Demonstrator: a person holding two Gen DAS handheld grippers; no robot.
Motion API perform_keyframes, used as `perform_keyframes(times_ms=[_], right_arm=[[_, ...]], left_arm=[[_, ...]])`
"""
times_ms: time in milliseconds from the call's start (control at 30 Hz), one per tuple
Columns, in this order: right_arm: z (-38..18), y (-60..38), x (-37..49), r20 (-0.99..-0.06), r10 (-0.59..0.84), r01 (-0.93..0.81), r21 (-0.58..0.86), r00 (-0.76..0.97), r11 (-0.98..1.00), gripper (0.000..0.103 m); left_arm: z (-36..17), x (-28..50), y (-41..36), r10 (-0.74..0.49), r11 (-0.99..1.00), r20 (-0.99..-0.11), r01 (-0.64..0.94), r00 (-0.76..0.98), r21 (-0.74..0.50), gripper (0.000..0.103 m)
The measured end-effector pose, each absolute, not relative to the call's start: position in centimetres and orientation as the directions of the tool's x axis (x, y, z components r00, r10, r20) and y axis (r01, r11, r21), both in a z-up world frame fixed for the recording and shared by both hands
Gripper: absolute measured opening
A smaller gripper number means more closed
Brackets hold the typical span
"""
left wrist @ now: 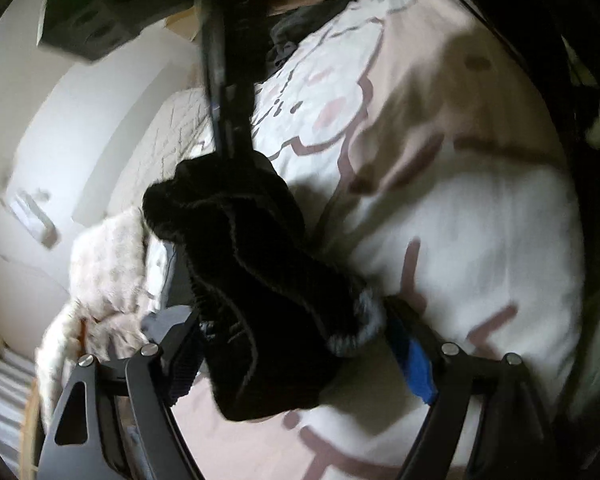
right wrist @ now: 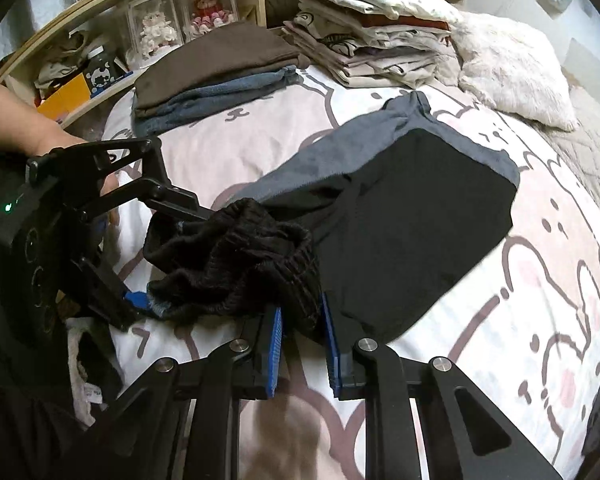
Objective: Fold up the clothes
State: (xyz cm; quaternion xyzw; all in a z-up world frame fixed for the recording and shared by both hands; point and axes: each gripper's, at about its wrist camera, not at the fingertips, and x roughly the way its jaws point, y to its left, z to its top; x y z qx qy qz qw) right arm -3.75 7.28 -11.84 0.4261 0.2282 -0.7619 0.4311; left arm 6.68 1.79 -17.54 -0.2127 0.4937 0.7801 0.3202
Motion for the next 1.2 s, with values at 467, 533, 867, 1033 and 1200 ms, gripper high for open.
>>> perform_keyframes(times_ms=[467, 533, 867, 1033, 1200], right_arm=[[-17.9, 7.9, 7.7, -0.641, -0.381, 0.713, -0.698, -0.666, -0.070, 0.070], [-19.0, 8.4, 8.6, -0.618, -0.398, 0.668, -0.744, -0.678, 0.018, 0.070], [-22.5, 7.4, 9.8, -0.450, -0.528, 0.411, -0.890, -0.721, 0.198, 0.070], [-20.4, 5.6, 7.4, -0.502, -0.520, 0.526, -0.843, -0.691, 0.114, 0.030], [-17.4, 4.7, 4.1, -0.602, -0.450, 0.688, -0.724, -0.660, -0.040, 0.026]], left_arm=[[-16.4, 5.9, 2.6, 0.324, -0.420, -0.797, -0.832, -0.511, 0.363, 0.032], [-15.9, 5.5, 2.5, 0.335, -0.446, -0.801, -0.832, -0.497, 0.330, 0.030], [-13.7, 2.8, 1.0, 0.388, -0.549, -0.791, -0.808, -0.473, 0.214, 0.028], [-13.7, 3.7, 0.6, 0.368, -0.517, -0.741, -0.786, -0.561, 0.339, 0.044], [-14.7, 4.3, 0.5, 0.342, -0.478, -0.705, -0.760, -0.622, 0.439, 0.065]])
